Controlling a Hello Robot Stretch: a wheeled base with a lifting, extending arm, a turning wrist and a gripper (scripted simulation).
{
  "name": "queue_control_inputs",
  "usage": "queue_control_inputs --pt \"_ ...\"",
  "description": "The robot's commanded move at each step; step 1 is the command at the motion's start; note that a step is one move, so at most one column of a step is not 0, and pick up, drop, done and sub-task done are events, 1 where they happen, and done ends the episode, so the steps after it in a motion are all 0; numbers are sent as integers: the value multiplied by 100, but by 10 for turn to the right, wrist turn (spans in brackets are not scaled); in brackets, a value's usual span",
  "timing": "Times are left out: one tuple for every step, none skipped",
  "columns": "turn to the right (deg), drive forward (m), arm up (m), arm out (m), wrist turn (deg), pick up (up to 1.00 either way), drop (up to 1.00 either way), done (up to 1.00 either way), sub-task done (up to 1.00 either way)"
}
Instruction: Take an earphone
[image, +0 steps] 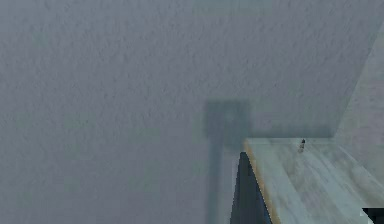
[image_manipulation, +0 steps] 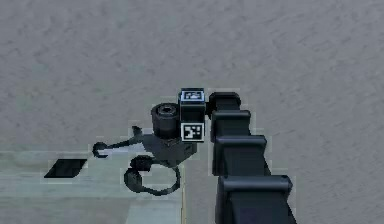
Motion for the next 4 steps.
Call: queue_control_inputs --pt "0 0 0 0 210 0 0 0 0" --pt "0 0 -24 0 0 0 0 0 0" --pt "0 0 0 0 0 100 0 0 0" --pt "0 0 10 0 0 0 0 0 0"
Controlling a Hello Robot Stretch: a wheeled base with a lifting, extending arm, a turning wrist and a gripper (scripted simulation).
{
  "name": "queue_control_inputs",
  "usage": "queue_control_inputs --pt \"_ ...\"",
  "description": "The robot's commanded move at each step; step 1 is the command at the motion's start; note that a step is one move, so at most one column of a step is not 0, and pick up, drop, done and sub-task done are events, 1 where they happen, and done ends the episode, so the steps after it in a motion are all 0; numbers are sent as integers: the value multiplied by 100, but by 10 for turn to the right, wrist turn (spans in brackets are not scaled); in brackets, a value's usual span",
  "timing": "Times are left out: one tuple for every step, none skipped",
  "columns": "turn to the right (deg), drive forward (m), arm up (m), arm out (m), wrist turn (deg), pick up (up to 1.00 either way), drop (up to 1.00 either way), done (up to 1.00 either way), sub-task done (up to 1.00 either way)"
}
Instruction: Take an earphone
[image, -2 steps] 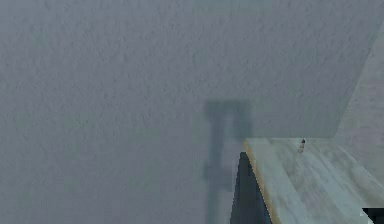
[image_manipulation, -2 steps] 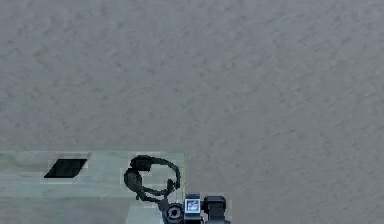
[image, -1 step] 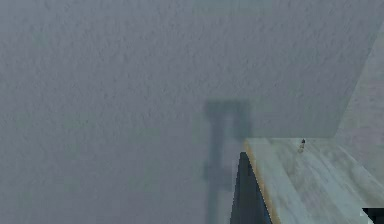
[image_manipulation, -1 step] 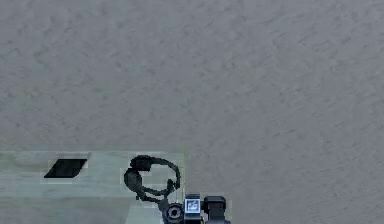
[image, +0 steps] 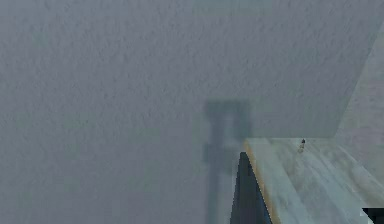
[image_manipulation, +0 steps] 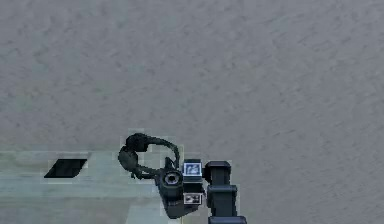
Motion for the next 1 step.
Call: queue_control_inputs --pt "0 0 0 0 0 0 0 100 0"
